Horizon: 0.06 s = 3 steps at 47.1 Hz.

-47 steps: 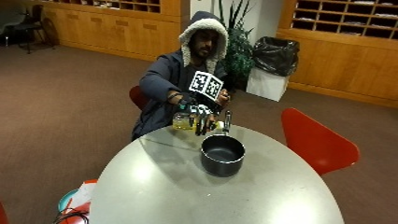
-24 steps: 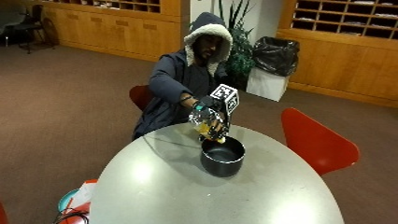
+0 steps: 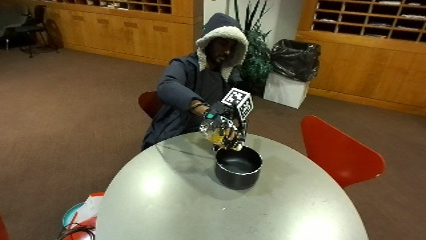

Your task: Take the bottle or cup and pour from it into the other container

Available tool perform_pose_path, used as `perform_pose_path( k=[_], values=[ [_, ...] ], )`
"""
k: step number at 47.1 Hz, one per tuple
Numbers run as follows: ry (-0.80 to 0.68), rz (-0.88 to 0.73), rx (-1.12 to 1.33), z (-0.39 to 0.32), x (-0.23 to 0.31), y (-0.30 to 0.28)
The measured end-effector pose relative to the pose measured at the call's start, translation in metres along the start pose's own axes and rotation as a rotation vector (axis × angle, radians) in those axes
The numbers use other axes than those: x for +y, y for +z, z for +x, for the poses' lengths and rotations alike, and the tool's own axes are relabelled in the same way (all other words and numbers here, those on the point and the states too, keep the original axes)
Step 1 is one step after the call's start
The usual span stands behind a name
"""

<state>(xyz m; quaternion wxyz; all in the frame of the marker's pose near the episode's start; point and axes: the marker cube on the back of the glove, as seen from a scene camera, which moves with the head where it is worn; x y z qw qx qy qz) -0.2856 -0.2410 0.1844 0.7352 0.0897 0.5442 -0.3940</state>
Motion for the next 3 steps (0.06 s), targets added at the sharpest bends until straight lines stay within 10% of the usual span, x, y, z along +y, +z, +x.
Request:
perform_pose_path(
  k=[3],
  values=[
    [-0.030,0.038,-0.022,0.0057,-0.0007,0.0041]
  ],
)
